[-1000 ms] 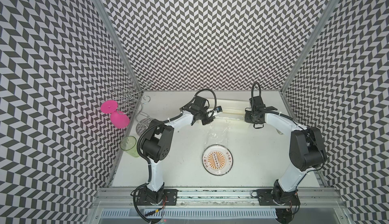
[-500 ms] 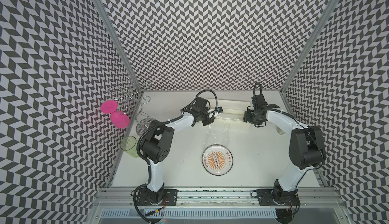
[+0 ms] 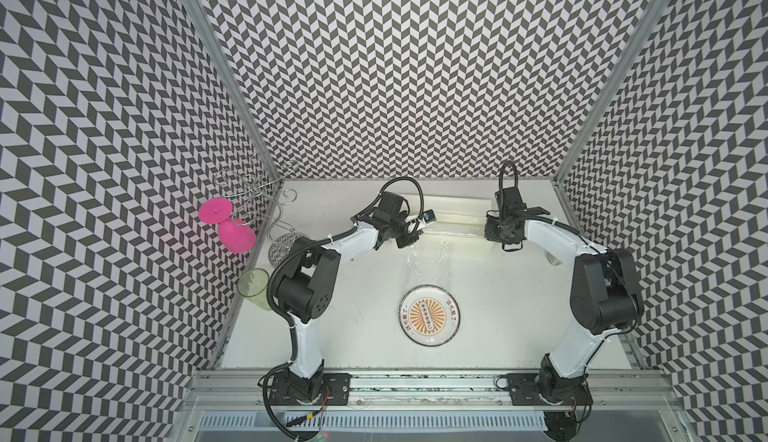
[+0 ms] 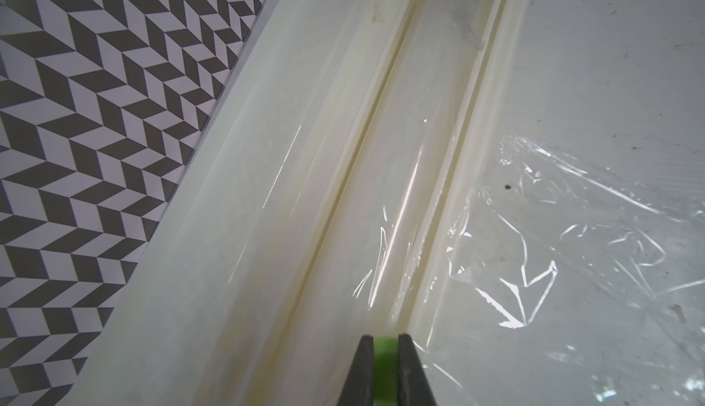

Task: Wrap the plate with plastic wrap
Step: Tear off the plastic wrap from the plastic wrap cutting box, then adjust the plastic wrap cutting box at the center of the board.

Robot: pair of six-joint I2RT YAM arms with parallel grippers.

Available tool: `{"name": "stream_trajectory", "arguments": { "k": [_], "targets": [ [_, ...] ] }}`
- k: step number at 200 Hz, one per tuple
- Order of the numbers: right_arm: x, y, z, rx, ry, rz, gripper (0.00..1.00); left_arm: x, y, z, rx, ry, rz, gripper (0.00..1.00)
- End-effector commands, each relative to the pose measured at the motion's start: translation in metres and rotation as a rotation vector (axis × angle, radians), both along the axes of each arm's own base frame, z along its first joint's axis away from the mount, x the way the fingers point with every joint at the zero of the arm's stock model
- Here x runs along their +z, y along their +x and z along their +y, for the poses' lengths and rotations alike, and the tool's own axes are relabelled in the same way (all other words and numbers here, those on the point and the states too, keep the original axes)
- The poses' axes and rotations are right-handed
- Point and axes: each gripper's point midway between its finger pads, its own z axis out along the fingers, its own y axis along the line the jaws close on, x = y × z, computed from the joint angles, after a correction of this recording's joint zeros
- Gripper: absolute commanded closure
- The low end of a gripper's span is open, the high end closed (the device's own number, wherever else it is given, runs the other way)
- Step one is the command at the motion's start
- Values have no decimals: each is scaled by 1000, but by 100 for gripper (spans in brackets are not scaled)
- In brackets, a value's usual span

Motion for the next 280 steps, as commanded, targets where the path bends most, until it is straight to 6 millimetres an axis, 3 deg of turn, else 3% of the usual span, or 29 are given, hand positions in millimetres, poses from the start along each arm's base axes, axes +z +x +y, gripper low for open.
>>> {"name": "stream_trajectory", "arguments": {
  "k": [1, 12, 23, 44, 59, 72, 85, 103, 118, 136, 148, 173, 194, 215, 280],
  "targets": [
    [-16, -29, -74, -149, -311, 142, 68, -10, 15, 85, 172, 143, 26, 91],
    [-10, -27, -77, -154, -331, 136, 68, -5, 17, 92, 185, 140, 15, 91],
    [-5, -22, -68, -135, -288, 122, 68, -1, 17, 92, 191, 134, 9, 90],
    [5, -13, -43, -94, -233, 79, 67, 0, 10, 75, 160, 123, 17, 87],
    [-3, -15, -40, -79, -211, 110, 63, 5, 8, 67, 166, 123, 11, 83],
    [-5, -12, -24, -30, -119, 103, 58, 22, 7, 52, 148, 68, -3, 73],
    [5, -4, -3, 19, -7, 65, 52, 42, 4, 33, 131, 16, -18, 64],
    [20, 7, 16, 68, 81, 29, 46, 69, 11, 15, 192, -51, -43, 59],
    [27, 11, 21, 84, 99, 18, 44, 93, 22, 12, 298, -111, -25, 52],
    [29, 9, 29, 105, 142, 18, 42, 119, 42, 25, 496, -204, -4, 39],
    [26, 6, 35, 117, 174, 23, 41, 127, 47, 29, 573, -271, 48, 39],
    [14, 1, 37, 122, 180, 49, 38, 111, 43, 37, 741, -294, 157, 35],
    [12, 2, 34, 114, 162, 51, 33, 92, 40, 51, 901, -277, 264, 23],
    [9, 2, 33, 117, 152, 61, 29, 72, 34, 60, 979, -260, 321, 1],
    [-6, -3, 30, 123, 129, 87, 28, 21, 30, 57, 987, -302, 547, 1]
  ]
}}
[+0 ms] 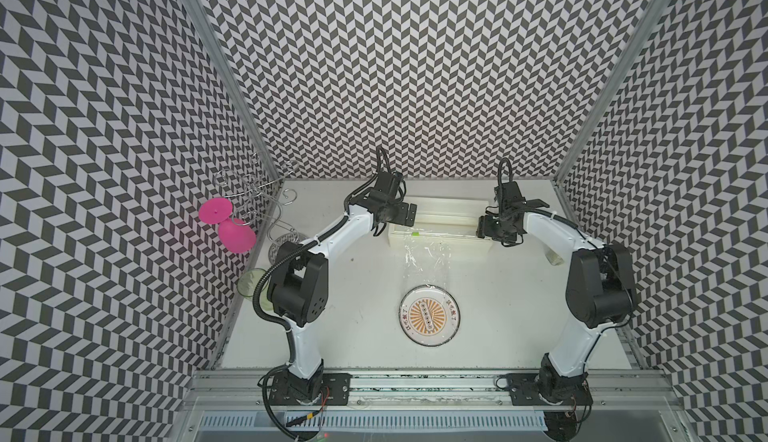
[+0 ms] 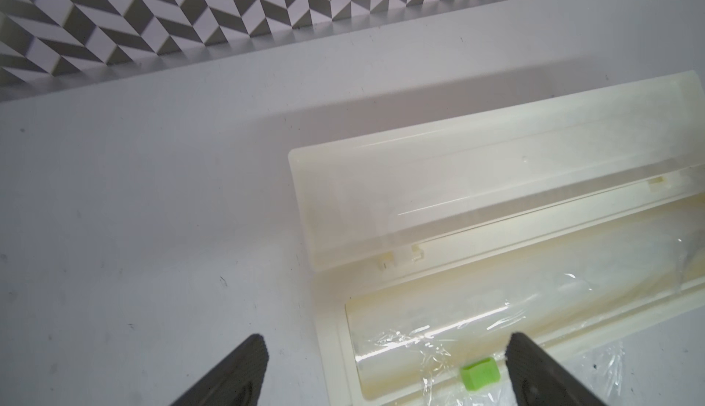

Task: Wrap the plate with plastic wrap
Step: Adjust the plastic wrap cutting box at the center of the board.

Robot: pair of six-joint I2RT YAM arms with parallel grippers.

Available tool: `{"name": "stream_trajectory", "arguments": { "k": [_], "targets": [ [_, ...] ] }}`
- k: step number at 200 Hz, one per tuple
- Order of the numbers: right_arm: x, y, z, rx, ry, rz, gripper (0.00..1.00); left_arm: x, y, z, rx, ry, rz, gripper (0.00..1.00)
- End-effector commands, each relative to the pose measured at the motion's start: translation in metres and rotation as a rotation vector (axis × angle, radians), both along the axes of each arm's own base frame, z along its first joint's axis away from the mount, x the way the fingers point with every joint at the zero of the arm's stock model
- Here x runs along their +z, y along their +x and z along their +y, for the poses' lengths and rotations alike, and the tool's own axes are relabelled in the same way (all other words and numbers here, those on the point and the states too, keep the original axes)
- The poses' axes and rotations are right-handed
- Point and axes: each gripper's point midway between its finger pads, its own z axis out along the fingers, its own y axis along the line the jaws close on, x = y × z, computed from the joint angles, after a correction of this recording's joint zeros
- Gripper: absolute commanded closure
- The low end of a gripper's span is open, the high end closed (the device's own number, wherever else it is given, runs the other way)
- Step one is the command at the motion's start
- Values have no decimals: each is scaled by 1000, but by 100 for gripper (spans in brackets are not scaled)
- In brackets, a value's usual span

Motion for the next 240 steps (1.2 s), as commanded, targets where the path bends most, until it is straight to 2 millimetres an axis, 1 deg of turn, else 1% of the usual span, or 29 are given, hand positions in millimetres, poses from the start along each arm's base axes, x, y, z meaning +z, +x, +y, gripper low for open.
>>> {"name": "stream_trajectory", "arguments": {
  "k": [1, 28, 49, 77, 97, 109, 123, 135, 144, 153, 175, 185, 198, 211, 221, 231, 240],
  "targets": [
    [-9, 2, 1, 15, -15, -3, 28, -26, -7, -1, 22, -72, 107, 1],
    [-12, 2, 2, 15, -12, 2, 28, -37, -16, -13, 6, -113, 142, 1],
    [-12, 3, 3, 18, -11, 1, 28, -45, -22, -17, 12, -121, 166, 1],
    [-15, 2, 4, 18, -12, 7, 28, -48, -26, -24, 2, -129, 167, 1],
    [-15, 2, 4, 18, -13, 6, 28, -54, -31, -29, -25, -152, 184, 1],
    [-12, 3, 4, 16, -12, 0, 29, -62, -36, -32, -43, -171, 200, 7],
    [-8, 3, 5, 15, -2, -13, 29, -67, -44, -36, -71, -200, 222, 22],
    [-5, 2, 8, 21, 13, -19, 29, -66, -53, -42, -97, -238, 231, 32],
    [-6, 0, 9, 28, 17, -10, 29, -63, -60, -47, -123, -262, 231, 35],
    [-8, -3, 9, 32, 17, -4, 30, -62, -66, -47, -132, -270, 231, 37],
    [-11, -15, 14, 52, 44, 18, 33, -61, -77, -40, -138, -277, 244, 42],
    [-11, -21, 17, 64, 65, 24, 34, -58, -80, -37, -138, -282, 241, 42],
    [-9, -30, 23, 86, 89, 31, 35, -52, -77, -31, -126, -286, 227, 40],
    [-5, -35, 24, 93, 97, 36, 35, -42, -70, -22, -107, -270, 204, 35],
    [1, -37, 20, 86, 75, 27, 34, -33, -59, -8, -66, -206, 161, 28],
    [6, -36, 13, 72, 41, 15, 32, -19, -47, 8, -25, -118, 96, 23],
    [11, -34, 8, 60, 15, 0, 31, -3, -38, 19, -6, -53, 36, 21]
  ]
}}
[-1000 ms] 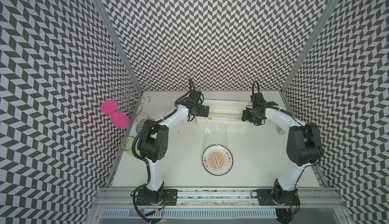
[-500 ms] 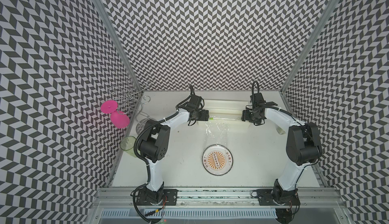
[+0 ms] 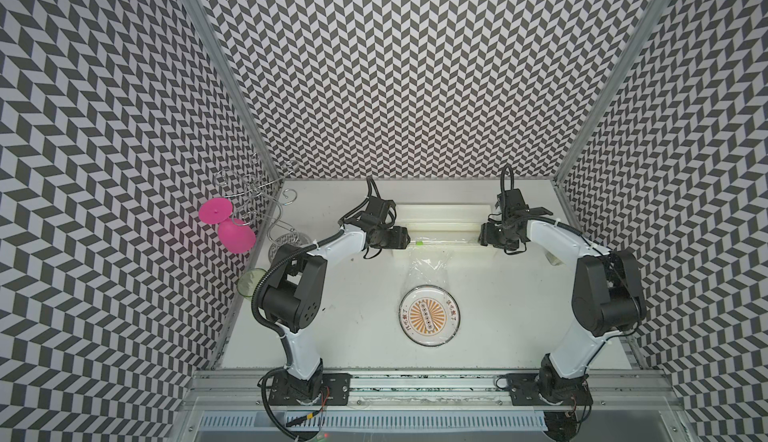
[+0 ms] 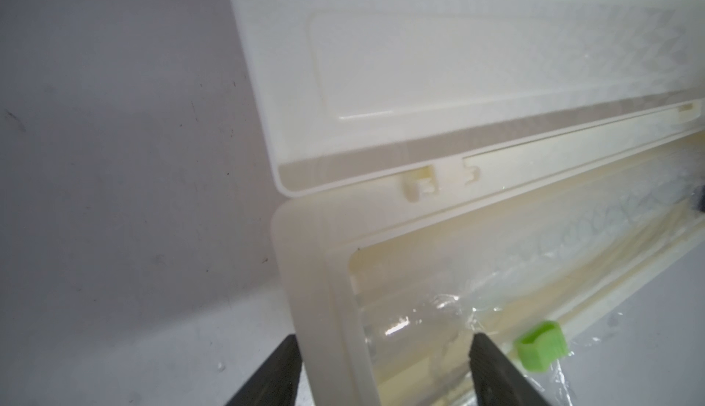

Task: Wrap the plate with plastic wrap
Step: Adjust the plastic wrap cutting box at the center of the board, then tear off the plastic wrap from the plastic wrap cutting box.

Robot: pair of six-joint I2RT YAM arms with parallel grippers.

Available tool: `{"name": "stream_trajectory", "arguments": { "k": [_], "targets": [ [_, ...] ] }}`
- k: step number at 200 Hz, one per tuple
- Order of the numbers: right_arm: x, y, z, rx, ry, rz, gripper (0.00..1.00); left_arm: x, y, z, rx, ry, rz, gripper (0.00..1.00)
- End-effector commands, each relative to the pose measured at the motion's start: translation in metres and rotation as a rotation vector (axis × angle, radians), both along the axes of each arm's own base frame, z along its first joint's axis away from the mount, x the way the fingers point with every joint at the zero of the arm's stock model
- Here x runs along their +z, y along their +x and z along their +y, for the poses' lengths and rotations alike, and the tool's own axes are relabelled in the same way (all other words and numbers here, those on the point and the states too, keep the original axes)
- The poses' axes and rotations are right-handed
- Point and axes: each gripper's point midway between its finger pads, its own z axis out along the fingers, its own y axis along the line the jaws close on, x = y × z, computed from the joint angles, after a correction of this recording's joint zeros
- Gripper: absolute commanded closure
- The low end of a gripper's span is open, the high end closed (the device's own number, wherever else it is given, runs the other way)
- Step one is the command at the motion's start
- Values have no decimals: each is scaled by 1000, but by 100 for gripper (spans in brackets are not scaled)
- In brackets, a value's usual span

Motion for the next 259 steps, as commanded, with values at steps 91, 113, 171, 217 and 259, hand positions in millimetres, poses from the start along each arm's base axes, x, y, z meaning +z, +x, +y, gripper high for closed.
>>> {"name": "stream_trajectory", "arguments": {
  "k": [91, 113, 171, 217, 259],
  "targets": [
    [6, 11, 4, 31, -11, -4, 28, 56, -37, -85, -688, 279, -557, 52],
    [4, 12, 5, 34, -9, -3, 28, 46, -40, -90, -770, 290, -559, 58],
    [4, 10, 2, 31, -23, -6, 29, 39, -21, -78, -807, 370, -574, 61],
    [3, 11, 3, 32, -24, -5, 29, 25, -26, -69, -881, 325, -523, 67],
    [3, 13, 5, 33, -20, -6, 30, 11, -31, -70, -908, 302, -489, 69]
  ]
}}
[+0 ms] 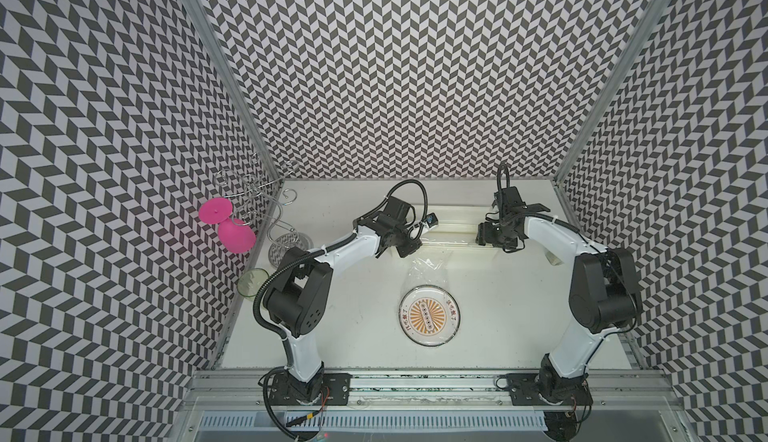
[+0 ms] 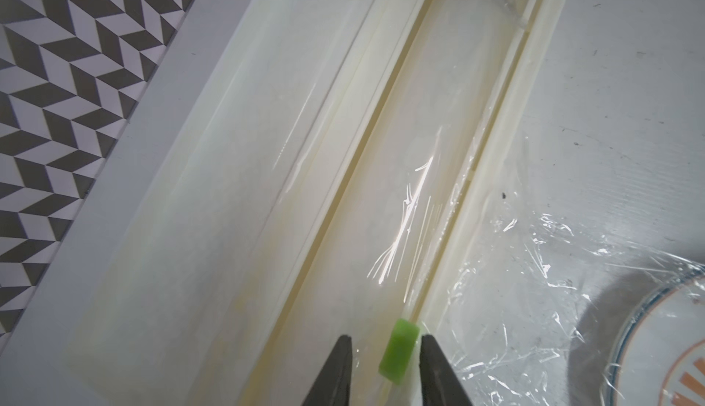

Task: Wrap the plate with plastic wrap
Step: Tear off the plastic wrap from the plastic wrap cutting box.

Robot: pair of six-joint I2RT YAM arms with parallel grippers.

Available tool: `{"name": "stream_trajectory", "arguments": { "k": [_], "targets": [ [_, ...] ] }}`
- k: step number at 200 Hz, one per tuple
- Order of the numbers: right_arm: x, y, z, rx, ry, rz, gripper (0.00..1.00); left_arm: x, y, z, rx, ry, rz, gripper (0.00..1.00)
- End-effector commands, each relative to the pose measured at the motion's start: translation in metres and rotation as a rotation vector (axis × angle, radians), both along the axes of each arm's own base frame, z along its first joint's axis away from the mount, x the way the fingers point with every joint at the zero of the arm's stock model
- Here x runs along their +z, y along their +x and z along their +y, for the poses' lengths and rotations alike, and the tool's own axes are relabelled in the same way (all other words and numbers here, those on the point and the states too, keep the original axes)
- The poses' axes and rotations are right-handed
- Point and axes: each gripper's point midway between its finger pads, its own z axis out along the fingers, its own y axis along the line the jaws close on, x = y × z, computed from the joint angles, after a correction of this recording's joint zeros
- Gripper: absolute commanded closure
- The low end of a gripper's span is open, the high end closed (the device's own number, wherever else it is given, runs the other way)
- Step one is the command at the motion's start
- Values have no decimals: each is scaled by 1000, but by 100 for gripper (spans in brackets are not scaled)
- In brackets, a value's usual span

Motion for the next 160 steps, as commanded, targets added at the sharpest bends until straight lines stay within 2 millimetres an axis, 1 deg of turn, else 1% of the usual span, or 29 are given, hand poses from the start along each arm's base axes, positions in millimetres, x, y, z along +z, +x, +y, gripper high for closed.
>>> {"name": "stream_trajectory", "arguments": {
  "k": [1, 11, 20, 38, 65, 77, 84, 95, 105, 116, 128, 138, 152, 160],
  "targets": [
    [2, 10, 2, 6, -1, -26, 30, -6, -7, -7, -62, -6, 31, 69],
    [3, 10, 3, 6, -2, -27, 30, -9, -6, -6, -59, -3, 37, 73],
    [2, 10, 3, 7, -4, -25, 30, -10, -6, -7, -61, -4, 42, 74],
    [2, 10, 2, 5, -8, -25, 30, -16, -6, -5, -59, 4, 51, 83],
    [1, 10, 3, 7, -7, -23, 30, -14, -5, -4, -57, -1, 49, 88],
    [-2, 9, 4, 10, -7, -16, 30, -15, -6, -4, -59, -1, 51, 88],
    [-3, 8, 4, 11, -7, -11, 30, -16, -7, -3, -62, 4, 54, 90],
    [-8, 6, 3, 7, -13, 1, 30, -20, -8, 2, -55, 19, 54, 91],
    [-18, 3, -2, -2, -44, 20, 31, -25, -9, 9, -46, 43, 52, 91],
    [-31, -1, -19, -31, -137, 54, 35, -28, -9, 20, -30, 72, 42, 92],
    [-38, -3, -35, -65, -223, 65, 40, -31, -7, 36, -10, 111, 22, 92],
    [-41, -6, -43, -81, -268, 76, 44, -30, -6, 52, 5, 131, -3, 92],
    [-47, -11, -55, -101, -331, 94, 47, -20, 0, 77, 38, 129, -59, 93],
    [-49, -13, -61, -109, -357, 104, 48, -17, -1, 89, 46, 118, -77, 93]
  ]
}}
